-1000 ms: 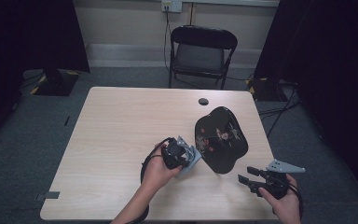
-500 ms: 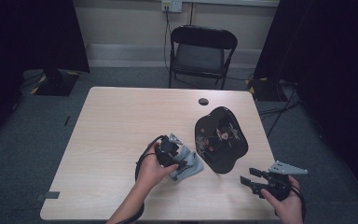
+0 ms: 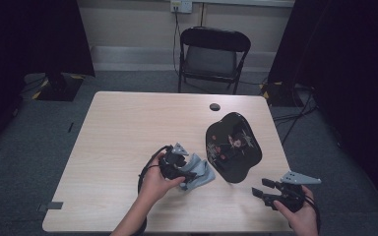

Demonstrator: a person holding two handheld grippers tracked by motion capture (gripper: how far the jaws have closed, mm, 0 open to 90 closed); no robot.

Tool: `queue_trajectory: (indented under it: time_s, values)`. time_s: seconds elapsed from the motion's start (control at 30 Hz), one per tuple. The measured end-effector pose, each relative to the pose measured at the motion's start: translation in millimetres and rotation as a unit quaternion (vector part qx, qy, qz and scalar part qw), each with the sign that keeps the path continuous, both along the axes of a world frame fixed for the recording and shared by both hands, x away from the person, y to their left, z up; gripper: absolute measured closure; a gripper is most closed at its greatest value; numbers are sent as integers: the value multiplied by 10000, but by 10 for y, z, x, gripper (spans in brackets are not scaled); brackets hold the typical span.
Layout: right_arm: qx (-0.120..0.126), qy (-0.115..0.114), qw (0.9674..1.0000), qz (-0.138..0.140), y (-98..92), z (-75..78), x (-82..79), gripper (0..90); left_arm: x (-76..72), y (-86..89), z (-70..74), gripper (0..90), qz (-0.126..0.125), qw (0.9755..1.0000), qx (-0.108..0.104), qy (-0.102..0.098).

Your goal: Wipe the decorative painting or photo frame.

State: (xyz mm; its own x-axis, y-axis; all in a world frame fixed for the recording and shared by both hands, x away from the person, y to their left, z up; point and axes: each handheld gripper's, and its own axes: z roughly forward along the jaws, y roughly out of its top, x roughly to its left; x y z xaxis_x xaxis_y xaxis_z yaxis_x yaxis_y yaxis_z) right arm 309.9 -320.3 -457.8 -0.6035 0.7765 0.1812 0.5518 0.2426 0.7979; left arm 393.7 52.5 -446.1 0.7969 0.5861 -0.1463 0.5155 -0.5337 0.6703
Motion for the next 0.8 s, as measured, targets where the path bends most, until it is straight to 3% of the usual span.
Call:
queue_trajectory:
  time_s: [0.13, 0.23, 0.27, 0.33, 0.43, 0.53, 0.6, 0.67, 0.7, 0.8]
  values:
    - [10, -13, 10000, -16, -6, 6, 0, 378, 4, -116, -187, 410, -43, 9993, 370, 83]
    - [15, -17, 10000, -30, -28, 3, 1, 379, -37, -101, -281, 549, -135, 9988, 461, -51]
    - [15, -10, 10000, -19, -36, 1, 2, 378, -53, -76, -281, 593, -193, 9984, 507, -177]
    - [3, 8, 10000, -19, -45, -7, 4, 379, -52, -10, -242, 736, -119, 9987, 502, -10]
    - [2, 33, 10000, -13, -47, -21, 7, 379, -52, 157, -207, 752, 26, 9977, 666, -148]
    - [-18, 43, 10000, 9, -38, -29, 4, 379, -59, 359, -186, 748, 177, 9975, 660, -174]
    - [-56, 57, 10000, 27, -24, -39, 3, 379, -61, 458, -175, 696, 235, 9982, 528, -158]
    - [-80, 55, 9999, 60, -7, -50, 3, 379, -62, 520, -145, 531, 355, 9980, 502, -170]
    - [-101, 64, 9999, 78, -2, -55, 2, 378, -69, 546, -134, 454, 386, 9984, 383, -164]
    - [-168, 116, 9997, 119, 15, -84, 0, 351, -106, 678, -95, 327, 358, 9990, 233, -165]
